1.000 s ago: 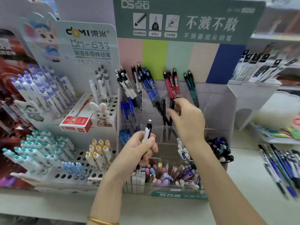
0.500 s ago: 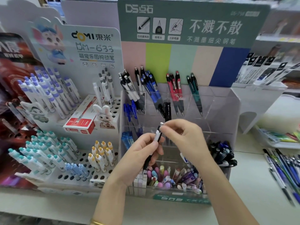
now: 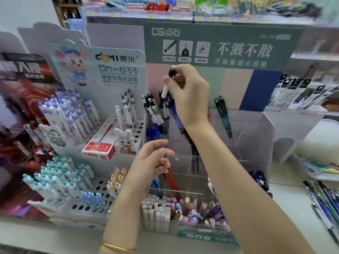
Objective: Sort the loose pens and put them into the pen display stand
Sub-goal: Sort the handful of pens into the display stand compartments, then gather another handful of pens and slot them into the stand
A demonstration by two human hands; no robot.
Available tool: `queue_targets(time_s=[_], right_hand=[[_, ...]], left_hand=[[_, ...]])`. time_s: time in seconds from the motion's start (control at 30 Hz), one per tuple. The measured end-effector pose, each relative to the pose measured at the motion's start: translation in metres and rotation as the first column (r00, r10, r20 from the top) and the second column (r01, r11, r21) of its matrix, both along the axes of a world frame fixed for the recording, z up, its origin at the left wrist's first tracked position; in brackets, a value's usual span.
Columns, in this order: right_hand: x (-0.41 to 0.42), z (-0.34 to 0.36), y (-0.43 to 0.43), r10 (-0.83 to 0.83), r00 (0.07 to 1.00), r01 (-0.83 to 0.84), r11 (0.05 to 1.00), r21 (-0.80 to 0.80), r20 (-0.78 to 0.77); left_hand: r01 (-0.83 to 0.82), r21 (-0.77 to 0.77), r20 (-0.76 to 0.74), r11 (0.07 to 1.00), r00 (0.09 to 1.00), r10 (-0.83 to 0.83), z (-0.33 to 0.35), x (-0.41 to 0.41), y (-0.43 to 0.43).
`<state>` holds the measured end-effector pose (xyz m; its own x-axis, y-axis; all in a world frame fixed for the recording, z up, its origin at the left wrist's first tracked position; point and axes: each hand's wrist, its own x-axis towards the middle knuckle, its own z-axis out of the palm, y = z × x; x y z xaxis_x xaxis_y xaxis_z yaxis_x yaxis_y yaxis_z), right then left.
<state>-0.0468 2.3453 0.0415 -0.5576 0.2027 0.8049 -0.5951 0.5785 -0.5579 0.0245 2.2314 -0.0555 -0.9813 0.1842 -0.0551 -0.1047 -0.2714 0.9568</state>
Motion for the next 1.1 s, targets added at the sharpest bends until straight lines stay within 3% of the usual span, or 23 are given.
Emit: queue_targets(time_s=[0.1,0.2,0.33,0.4,0.53,0.67,0.8,0.97,1.1], right_hand=[[-0.019,-0.009,-0.010,-0.098,0.991,0.077,0.973,0.217,0.087],[-0.026,-0.019,-0.012,-0.302,0.946,0.211,0.848,0.487,0.116],[-0.028,-0.019,-0.013,-0.386,0.917,0.226,0.717,0.659,0.105],[-0.028,-0.014,-0.011,-0.370,0.920,0.187,0.701,0.688,0.126],[-0.004,-0.015,0.018,-0.225,0.964,0.164,0.924,0.346,0.143],[0.062,-0.042,0.076,-0.172,0.964,0.149,0.981,0.126,0.203],[0.132,-0.096,0.154,-0.263,0.862,0.288,0.957,0.007,0.433],[0.218,-0.171,0.268,-0.307,0.581,0.523,0.851,-0.057,0.754],[0.253,-0.211,0.350,-0.295,0.474,0.638,0.765,-0.093,0.829]], left_hand=[[-0.008,0.005,0.014,1.000,1.000,0.008,0.000,0.000,-0.006],[-0.027,0.001,0.022,1.000,0.999,0.027,-0.002,0.001,-0.011],[-0.017,0.001,0.040,1.000,0.999,0.017,-0.004,0.001,-0.015],[0.006,0.000,0.042,1.000,0.999,-0.006,-0.002,0.002,-0.014],[0.105,-0.030,0.003,0.994,0.995,-0.105,0.003,0.010,-0.003],[0.313,-0.080,-0.020,0.946,0.949,-0.316,0.001,0.018,0.037],[0.554,-0.054,0.034,0.831,0.833,-0.552,-0.014,0.036,0.117],[0.770,-0.082,0.168,0.633,0.637,-0.753,-0.053,0.070,0.239],[0.760,-0.216,0.305,0.612,0.648,-0.698,-0.100,0.085,0.328]])
